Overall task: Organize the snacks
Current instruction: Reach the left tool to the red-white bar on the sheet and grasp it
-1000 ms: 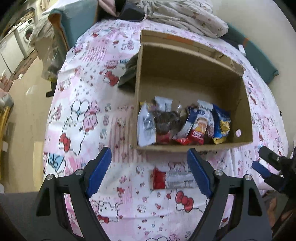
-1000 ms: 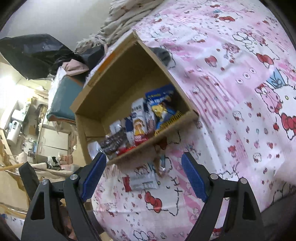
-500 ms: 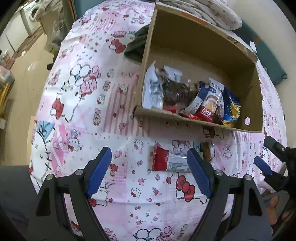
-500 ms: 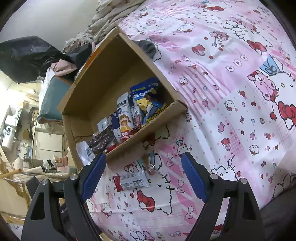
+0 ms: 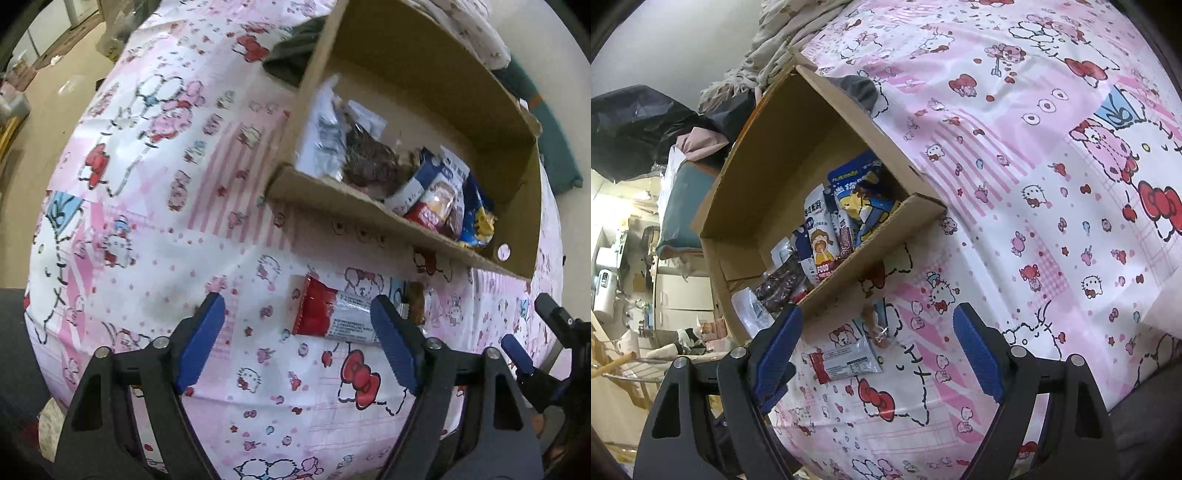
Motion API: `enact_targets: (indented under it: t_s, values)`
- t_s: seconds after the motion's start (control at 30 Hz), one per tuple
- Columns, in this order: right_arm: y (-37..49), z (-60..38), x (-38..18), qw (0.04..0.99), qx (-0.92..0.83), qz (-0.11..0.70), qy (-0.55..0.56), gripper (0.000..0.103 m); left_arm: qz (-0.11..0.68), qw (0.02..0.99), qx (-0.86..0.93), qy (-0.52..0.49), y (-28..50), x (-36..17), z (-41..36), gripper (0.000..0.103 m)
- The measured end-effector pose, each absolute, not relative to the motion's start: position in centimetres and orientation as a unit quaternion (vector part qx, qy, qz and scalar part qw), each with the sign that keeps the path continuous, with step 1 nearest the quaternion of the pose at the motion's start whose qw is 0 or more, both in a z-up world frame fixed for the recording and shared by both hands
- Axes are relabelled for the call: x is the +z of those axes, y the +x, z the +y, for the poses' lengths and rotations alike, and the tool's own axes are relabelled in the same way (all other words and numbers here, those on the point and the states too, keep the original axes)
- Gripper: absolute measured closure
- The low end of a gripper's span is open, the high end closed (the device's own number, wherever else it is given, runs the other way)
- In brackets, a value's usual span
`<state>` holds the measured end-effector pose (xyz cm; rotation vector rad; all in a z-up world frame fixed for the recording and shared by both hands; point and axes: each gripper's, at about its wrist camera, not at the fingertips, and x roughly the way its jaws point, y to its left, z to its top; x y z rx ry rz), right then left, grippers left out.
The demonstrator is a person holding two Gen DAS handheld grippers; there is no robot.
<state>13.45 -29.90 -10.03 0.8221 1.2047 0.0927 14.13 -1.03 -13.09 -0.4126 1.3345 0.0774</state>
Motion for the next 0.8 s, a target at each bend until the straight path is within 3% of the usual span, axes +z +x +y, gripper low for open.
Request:
enact_targets:
  t_s: [0.1,0.43,0.8]
  values:
    - [13.4,-29.9,-10.0,0.745,0.042,0.551,0.373,0.017,0.623,0.763,0.024,-0.17,14.7,-14.0,-2.9,0.029]
    - [13.3,-30.5,-10.3,0.742,0.032,0.553,0.378,0.017,0.651,0.709,-0.19,0.194,16.6,-13.8,-12.7,0.028]
    - [13.2,-31.0,-10.3,0.742,0.025,0.55,0.382,0.017,0.664,0.634,-0.255,0.303,17.3,-19.0,-17.5,0.033]
